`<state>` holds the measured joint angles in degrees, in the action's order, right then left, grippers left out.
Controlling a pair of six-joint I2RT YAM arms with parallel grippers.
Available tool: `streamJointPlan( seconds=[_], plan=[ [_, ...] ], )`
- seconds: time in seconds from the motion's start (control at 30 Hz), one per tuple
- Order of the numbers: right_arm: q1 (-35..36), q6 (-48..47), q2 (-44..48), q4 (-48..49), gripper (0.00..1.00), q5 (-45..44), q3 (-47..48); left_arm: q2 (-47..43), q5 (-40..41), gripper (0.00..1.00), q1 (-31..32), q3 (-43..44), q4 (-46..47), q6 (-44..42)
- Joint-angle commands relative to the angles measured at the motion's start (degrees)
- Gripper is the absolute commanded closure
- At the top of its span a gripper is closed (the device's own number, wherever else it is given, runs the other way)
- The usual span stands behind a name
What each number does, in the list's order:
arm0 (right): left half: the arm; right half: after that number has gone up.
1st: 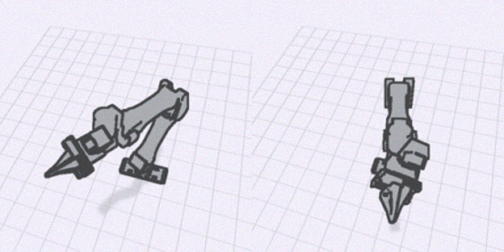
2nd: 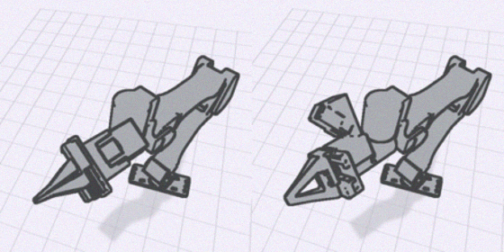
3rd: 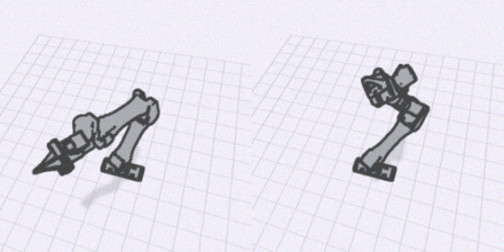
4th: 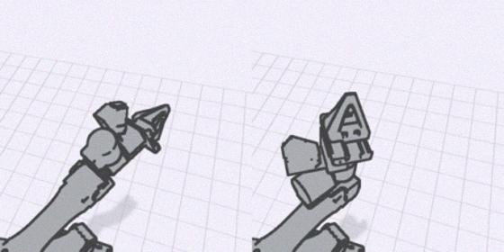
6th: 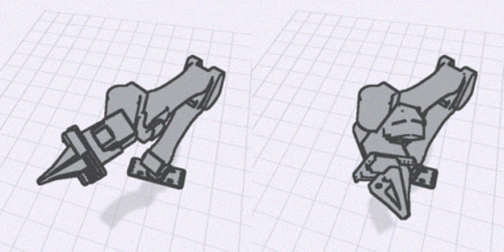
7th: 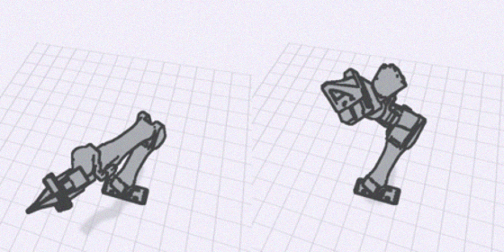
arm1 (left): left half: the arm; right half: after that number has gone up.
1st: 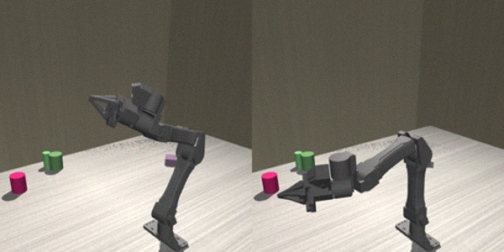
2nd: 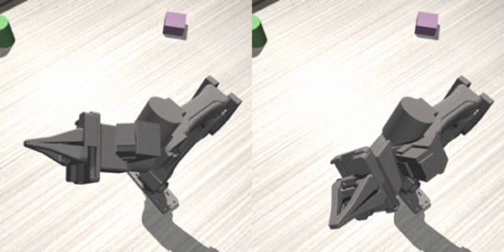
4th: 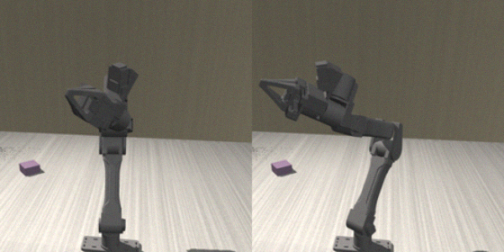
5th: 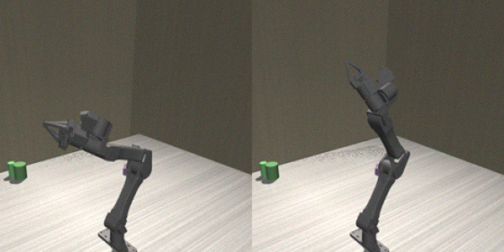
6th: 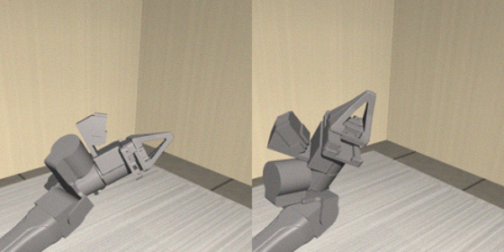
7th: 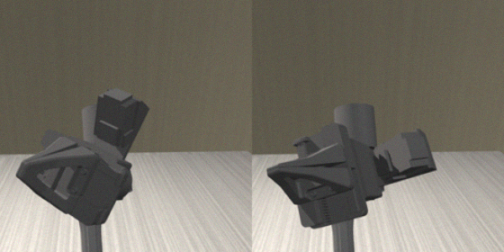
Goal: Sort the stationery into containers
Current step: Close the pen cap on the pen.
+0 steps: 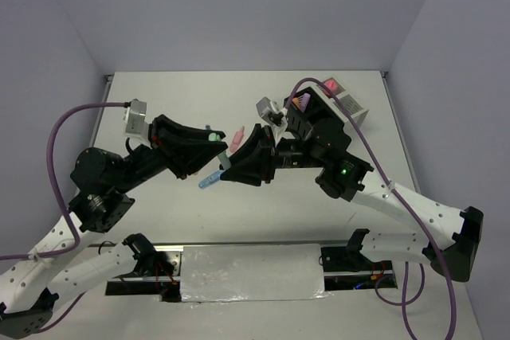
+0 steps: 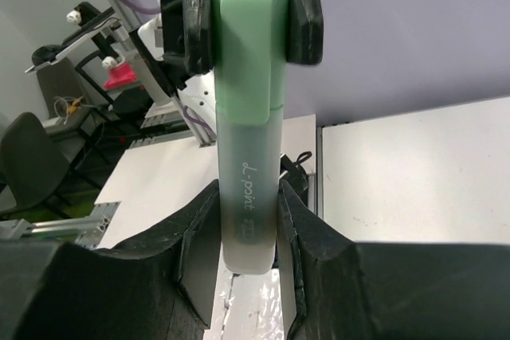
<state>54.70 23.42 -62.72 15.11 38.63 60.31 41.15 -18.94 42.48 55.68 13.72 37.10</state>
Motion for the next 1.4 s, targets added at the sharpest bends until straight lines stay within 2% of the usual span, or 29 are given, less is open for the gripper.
streamJointPlan(
  seconds=[0.0, 0.13, 0.37, 0.67, 0.93, 1.2, 1.37],
  plan=[
    [-0.03, -1.27, 0.93, 1.76, 1.00, 0.40, 1.03, 0.95, -2.41, 0.78, 0.15, -1.27, 3.86, 1.48],
    [-0.12, -2.06, 0.14, 0.36, 1.00, -1.80, 3.93, 1.57, -4.08, 1.00, 0.15, -4.43, 6.14, 3.84],
    [-0.64, -3.99, -2.84, -2.53, 1.00, -5.58, 14.10, 1.22, -5.49, 1.00, 0.15, -12.60, 8.69, 6.75],
    [-2.31, -5.32, -8.90, -7.02, 1.00, -4.36, 27.56, -0.62, -5.14, 1.00, 1.11, -18.58, 4.92, 6.05],
    [-4.34, -3.82, -13.04, -8.96, 1.00, -2.25, 35.30, -1.77, -4.88, 1.00, 1.90, -24.56, 8.08, 7.98],
    [-5.48, -2.59, -14.54, -7.38, 1.00, -1.98, 34.87, -1.24, -2.87, 1.00, 3.75, -23.70, 7.56, 7.02],
    [-5.39, -4.52, -12.17, -5.98, 1.00, 0.47, 26.54, -1.77, 4.34, 1.00, 3.75, -16.67, -5.44, 1.76]
  ],
)
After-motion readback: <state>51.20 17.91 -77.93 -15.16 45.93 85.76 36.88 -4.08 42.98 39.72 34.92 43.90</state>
